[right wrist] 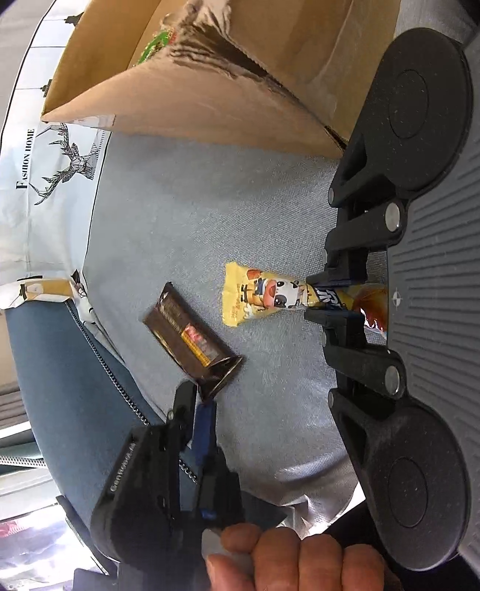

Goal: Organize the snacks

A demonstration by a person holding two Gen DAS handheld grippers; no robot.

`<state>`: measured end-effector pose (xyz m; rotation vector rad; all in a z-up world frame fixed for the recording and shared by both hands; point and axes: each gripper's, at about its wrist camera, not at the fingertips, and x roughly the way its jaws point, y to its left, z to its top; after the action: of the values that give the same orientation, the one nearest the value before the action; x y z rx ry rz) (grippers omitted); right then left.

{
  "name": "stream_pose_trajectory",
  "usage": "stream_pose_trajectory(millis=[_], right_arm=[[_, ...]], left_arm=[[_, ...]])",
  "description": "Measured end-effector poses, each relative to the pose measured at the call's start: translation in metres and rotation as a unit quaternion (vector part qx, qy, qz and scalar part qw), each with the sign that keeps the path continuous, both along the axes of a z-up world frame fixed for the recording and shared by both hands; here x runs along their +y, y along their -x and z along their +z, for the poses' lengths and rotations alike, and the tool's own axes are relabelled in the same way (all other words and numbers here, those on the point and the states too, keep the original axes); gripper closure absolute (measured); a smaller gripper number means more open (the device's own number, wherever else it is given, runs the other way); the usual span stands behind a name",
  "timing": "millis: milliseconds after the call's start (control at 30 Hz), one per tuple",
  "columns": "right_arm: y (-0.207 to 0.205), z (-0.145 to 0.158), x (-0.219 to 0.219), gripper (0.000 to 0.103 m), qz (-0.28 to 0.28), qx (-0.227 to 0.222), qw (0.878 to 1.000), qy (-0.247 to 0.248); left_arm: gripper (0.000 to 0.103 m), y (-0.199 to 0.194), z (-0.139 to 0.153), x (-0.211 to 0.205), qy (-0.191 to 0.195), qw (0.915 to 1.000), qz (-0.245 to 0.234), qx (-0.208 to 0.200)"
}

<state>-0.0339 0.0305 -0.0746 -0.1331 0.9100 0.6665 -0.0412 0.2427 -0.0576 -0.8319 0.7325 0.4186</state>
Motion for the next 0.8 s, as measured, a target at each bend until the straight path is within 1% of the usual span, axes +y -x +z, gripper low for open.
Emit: stream_pose_trajectory(millis=[33, 67, 100, 133, 167, 200, 267, 300, 367, 433, 633, 667, 700, 733, 767, 800], right_arm=[[-0.001, 0.0, 0.0, 0.089, -0.001, 0.0, 1.0, -0.001], [-0.001, 0.0, 0.0, 0.087, -0.001, 0.0, 1.0, -0.002], [-0.001, 0.0, 0.0, 0.083, -0.001, 0.0, 1.0, -0.003], [0.0, 0.001, -0.001, 0.08, 0.0, 0.0, 1.0, -0.003], [0.0, 0.001, -0.001, 0.075, 0.0, 0.0, 1.0, -0.003], [0.001, 0.0, -0.001, 0.073, 0.001, -0.001, 1.0, -0.003], [0.002, 0.0, -0.002, 0.072, 0.004, -0.003, 1.0, 0.0], [0.006, 0.001, -0.003, 0.072, 0.005, -0.005, 1.0, 0.001], [0.006, 0.001, -0.003, 0.072, 0.006, -0.008, 1.0, 0.003], [0.006, 0.001, -0.003, 0.072, 0.006, -0.009, 1.0, 0.004], [0.006, 0.0, -0.001, 0.072, 0.005, -0.017, 1.0, 0.009], [0.006, 0.0, -0.001, 0.073, 0.006, -0.019, 1.0, 0.011], [0.006, 0.0, -0.001, 0.076, 0.007, -0.022, 1.0, 0.013], [0.007, 0.0, -0.001, 0.078, 0.006, -0.025, 1.0, 0.015], [0.007, 0.0, -0.001, 0.085, 0.005, -0.027, 0.999, 0.017], [0.007, 0.0, -0.002, 0.089, 0.002, -0.028, 0.999, 0.015]], left_arm=[[0.075, -0.002, 0.002, -0.003, -0.017, 0.9998, -0.003, 0.001], [0.071, -0.004, 0.004, -0.006, -0.029, 0.9995, -0.01, 0.003], [0.067, -0.006, 0.005, -0.01, -0.043, 0.9989, -0.018, 0.007], [0.058, -0.009, 0.007, -0.016, -0.06, 0.9978, -0.027, 0.012], [0.054, -0.011, 0.007, -0.021, -0.077, 0.9962, -0.036, 0.017], [0.053, -0.015, 0.007, -0.026, -0.093, 0.9944, -0.046, 0.021], [0.046, -0.023, 0.007, -0.037, -0.123, 0.9899, -0.063, 0.031], [0.044, -0.022, 0.005, -0.04, -0.132, 0.9883, -0.068, 0.033], [0.037, -0.029, 0.002, -0.046, -0.145, 0.9855, -0.08, 0.037], [0.033, -0.034, -0.001, -0.051, -0.158, 0.9823, -0.091, 0.044], [0.033, -0.049, -0.012, -0.063, -0.206, 0.9688, -0.122, 0.065], [0.033, -0.05, -0.013, -0.065, -0.213, 0.9664, -0.128, 0.067], [0.033, -0.051, -0.013, -0.068, -0.221, 0.9636, -0.133, 0.07], [0.039, -0.052, -0.014, -0.071, -0.233, 0.96, -0.137, 0.075], [0.05, -0.052, -0.014, -0.073, -0.243, 0.9565, -0.141, 0.079], [0.054, -0.052, -0.013, -0.075, -0.247, 0.9551, -0.144, 0.078]])
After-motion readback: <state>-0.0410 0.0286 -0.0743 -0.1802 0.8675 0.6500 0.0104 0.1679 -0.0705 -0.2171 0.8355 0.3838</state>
